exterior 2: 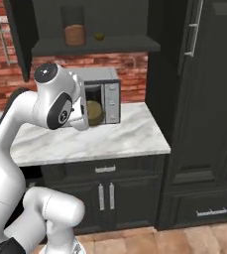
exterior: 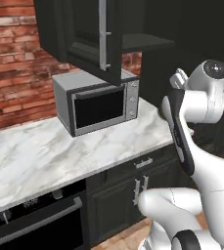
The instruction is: Pick the jar and jar from the dining table and place them in the open cabinet. Close the cabinet after placing the objects.
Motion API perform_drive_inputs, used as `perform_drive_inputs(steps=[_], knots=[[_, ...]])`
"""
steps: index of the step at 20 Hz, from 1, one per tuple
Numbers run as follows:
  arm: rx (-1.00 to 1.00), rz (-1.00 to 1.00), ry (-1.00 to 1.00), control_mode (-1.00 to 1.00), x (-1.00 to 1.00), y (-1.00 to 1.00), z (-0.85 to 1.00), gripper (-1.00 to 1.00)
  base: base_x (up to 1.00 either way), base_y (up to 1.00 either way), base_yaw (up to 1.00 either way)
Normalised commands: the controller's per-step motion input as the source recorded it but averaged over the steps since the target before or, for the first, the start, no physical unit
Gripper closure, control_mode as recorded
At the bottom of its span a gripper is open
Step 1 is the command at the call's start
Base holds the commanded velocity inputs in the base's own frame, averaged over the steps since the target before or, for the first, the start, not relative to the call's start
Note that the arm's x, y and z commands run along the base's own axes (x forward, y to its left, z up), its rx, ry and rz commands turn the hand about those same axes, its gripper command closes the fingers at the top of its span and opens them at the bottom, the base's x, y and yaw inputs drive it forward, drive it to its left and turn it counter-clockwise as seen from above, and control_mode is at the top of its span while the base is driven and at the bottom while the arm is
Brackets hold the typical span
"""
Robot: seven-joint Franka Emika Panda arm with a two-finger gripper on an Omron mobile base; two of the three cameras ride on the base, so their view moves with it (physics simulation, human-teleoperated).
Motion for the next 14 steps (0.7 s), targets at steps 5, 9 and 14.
perform_drive_inputs(steps=[5, 9, 14], knots=[[0.00, 0.00, 0.00, 1.00, 0.00, 0.00, 0.00, 1.00, 0.43, -0.46, 0.48], [0.00, 0.00, 0.00, 1.00, 0.00, 0.00, 0.00, 1.00, 0.44, -0.48, 0.47], [0.00, 0.00, 0.00, 1.00, 0.00, 0.00, 0.00, 1.00, 0.47, -0.56, 0.44]])
